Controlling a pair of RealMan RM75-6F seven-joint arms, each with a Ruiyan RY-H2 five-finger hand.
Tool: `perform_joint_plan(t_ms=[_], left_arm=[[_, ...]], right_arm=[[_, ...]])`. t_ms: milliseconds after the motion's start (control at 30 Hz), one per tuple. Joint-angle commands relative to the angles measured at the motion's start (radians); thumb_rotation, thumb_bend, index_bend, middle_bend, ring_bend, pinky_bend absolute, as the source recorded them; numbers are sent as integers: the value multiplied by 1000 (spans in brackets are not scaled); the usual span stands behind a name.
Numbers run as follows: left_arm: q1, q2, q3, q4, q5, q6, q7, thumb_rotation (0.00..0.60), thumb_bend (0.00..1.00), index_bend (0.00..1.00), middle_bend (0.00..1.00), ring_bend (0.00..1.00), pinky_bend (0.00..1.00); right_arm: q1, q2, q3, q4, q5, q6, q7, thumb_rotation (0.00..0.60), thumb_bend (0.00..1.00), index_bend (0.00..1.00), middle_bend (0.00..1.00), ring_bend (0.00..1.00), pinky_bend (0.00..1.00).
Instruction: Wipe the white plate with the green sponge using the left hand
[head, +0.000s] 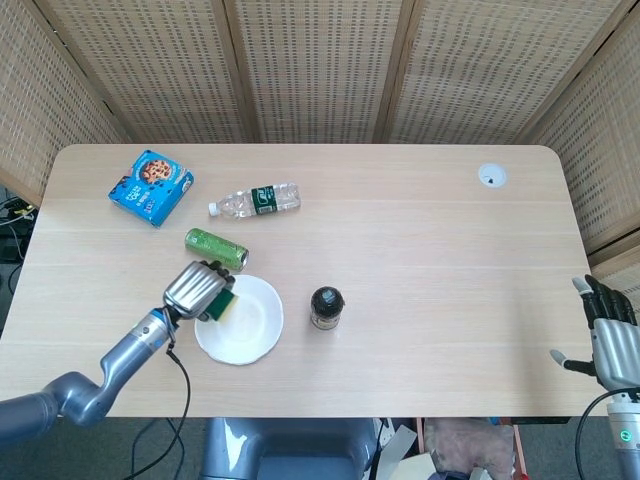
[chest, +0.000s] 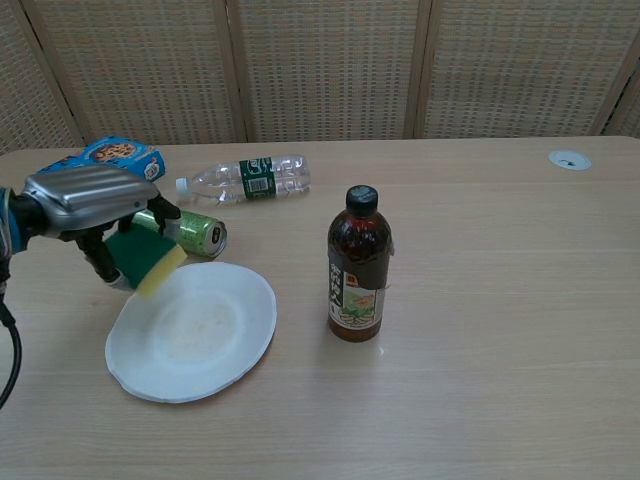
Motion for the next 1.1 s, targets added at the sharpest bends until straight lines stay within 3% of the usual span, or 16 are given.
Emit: perform_joint_plan(t_ms=[33, 267, 433, 500, 567, 633, 700, 900, 1100], left_arm=[[20, 18, 7, 81, -28, -18, -48, 600, 179, 591, 465, 304, 475], [42, -27, 25, 289, -58, -71, -129, 600, 179, 591, 465, 304, 475], [35, -109, 30, 427, -51, -112, -196, 600, 181, 588, 458, 304, 460], [31, -132, 37, 460, -51, -141, -200, 600, 177, 535, 394, 288, 387], [29, -140, 38, 473, -67, -169, -161, 600, 122, 327, 178, 167, 214], [32, -137, 32, 463, -86, -179, -130, 600, 40, 105, 29, 40, 81], [39, -116, 19, 415, -115, -184, -107, 600, 1, 2, 0, 0, 12], [102, 31, -17, 163, -123, -34, -115, 600, 0, 0, 0, 0, 0], [200, 150, -29, -19, -85, 173, -160, 600, 0, 0, 0, 0, 0]], right_arm=[[-1, 0, -1, -1, -1, 2, -2, 600, 0, 0, 0, 0, 0], [2, -5, -2, -2, 0, -1, -14, 600, 0, 0, 0, 0, 0], [4, -11, 0, 0, 9, -5, -28, 600, 0, 0, 0, 0, 0], [4, -11, 1, 0, 13, -6, -28, 600, 0, 0, 0, 0, 0], [4, -9, 1, 1, 15, -8, -25, 600, 0, 0, 0, 0, 0], [4, -7, 2, 0, 15, -10, -19, 600, 0, 0, 0, 0, 0], [4, -3, 3, 0, 16, -11, -11, 600, 0, 0, 0, 0, 0], [-3, 9, 2, -8, 2, 3, 10, 600, 0, 0, 0, 0, 0], [-10, 18, 1, -14, -13, 18, 25, 600, 0, 0, 0, 0, 0]])
